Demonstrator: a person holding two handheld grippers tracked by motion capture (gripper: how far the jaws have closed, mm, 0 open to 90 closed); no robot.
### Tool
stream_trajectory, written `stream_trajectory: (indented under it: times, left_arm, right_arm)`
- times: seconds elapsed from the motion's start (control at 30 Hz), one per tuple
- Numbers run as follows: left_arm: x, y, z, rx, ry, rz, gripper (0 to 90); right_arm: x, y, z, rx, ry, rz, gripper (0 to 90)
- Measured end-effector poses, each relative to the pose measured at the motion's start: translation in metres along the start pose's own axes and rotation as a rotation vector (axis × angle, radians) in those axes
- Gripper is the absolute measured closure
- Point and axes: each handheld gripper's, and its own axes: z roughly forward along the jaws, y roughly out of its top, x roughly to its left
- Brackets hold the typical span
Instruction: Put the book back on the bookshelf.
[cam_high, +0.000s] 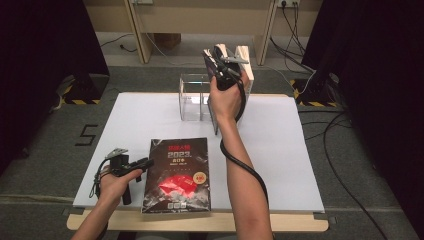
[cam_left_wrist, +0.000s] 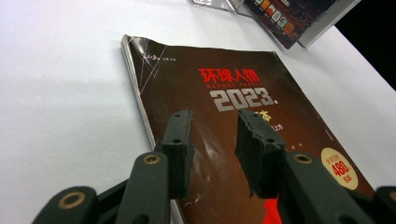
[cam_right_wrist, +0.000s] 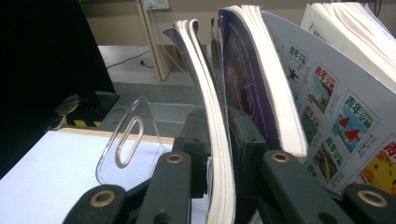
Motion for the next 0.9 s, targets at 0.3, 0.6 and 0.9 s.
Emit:
stream_trajectory:
  times: [0.3,0.6,0.9]
  left_arm:
    - [-0.0001,0.0007,-0.0006,-0.002,-0.001,0.002,64.7]
    - [0.0002,0.0007,-0.0004,-0.001,-0.001,0.001,64.7]
    - [-0.0007,0.0005,-0.0004,0.001,-0.002,0.004,64.7]
  right_arm:
    - [0.0026,-0.0025,-0.0045,0.006,0.014,-0.016,77.8]
    - [-0.0002,-0.0009,-0.0038,0.043,-0.013,-0.026,81.9]
    - [0.0031,0.007,-0.0028,0.117,-0.031,-0.086,84.2]
